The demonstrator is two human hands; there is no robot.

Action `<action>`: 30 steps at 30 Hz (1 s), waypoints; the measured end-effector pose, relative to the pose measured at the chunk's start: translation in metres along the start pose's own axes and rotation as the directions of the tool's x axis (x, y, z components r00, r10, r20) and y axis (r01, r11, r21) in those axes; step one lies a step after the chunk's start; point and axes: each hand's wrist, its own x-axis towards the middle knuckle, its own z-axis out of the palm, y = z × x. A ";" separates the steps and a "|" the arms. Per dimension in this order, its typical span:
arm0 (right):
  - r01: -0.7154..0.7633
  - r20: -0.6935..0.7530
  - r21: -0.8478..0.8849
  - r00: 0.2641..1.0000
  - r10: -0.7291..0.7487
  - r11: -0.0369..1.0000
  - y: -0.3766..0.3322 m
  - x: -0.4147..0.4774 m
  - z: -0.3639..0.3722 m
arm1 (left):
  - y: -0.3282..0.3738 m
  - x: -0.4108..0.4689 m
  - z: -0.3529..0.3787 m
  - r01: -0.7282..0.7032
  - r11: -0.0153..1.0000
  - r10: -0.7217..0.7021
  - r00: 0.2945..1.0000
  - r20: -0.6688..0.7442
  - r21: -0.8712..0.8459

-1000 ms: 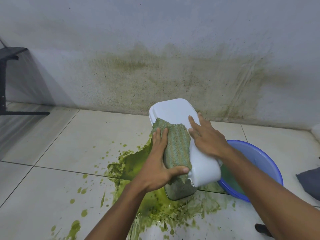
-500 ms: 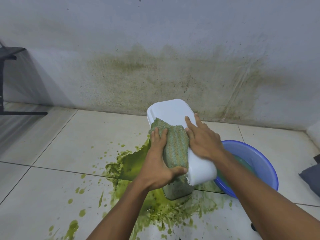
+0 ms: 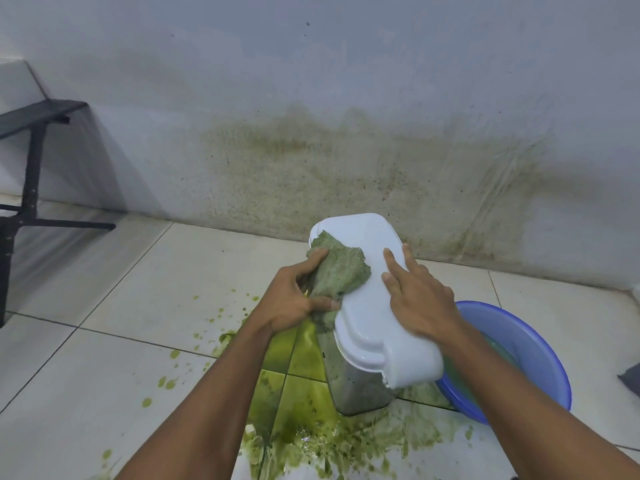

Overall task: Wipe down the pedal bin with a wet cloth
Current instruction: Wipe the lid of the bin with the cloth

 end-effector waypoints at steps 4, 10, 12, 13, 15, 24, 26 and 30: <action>-0.005 -0.002 0.016 1.000 0.005 1.000 0.000 0.000 0.000 | -0.005 -0.012 0.016 -0.016 0.998 0.018 0.999 0.035 -0.056; -0.006 -0.008 0.022 1.000 0.006 1.000 0.000 -0.001 0.001 | 0.006 0.009 0.043 -0.036 0.950 -0.039 0.972 -0.234 -0.310; -0.009 -0.018 0.024 1.000 0.009 1.000 0.001 0.000 0.001 | 0.005 0.015 0.057 0.008 0.999 -0.018 0.954 -0.299 -0.034; -0.011 -0.021 0.022 1.000 0.011 1.000 0.000 0.001 0.002 | 0.002 0.015 0.064 0.020 0.998 -0.002 0.948 -0.318 0.054; -0.018 -0.028 0.014 0.999 0.018 1.000 -0.001 0.002 0.004 | -0.003 0.008 0.075 0.004 0.997 0.020 0.941 -0.338 0.072; -0.019 -0.011 -0.021 1.000 0.019 1.000 -0.003 0.001 0.006 | -0.001 -0.020 0.099 0.038 0.985 0.022 0.941 -0.339 0.170; 0.038 -0.016 -0.057 0.999 -0.039 0.998 -0.004 0.001 0.006 | 0.001 0.016 0.076 0.094 0.987 -0.048 0.946 -0.320 0.129; 0.181 -0.001 -0.076 0.983 -0.181 0.981 0.002 0.002 0.006 | 0.004 0.049 0.057 0.141 0.986 -0.111 0.950 -0.293 0.086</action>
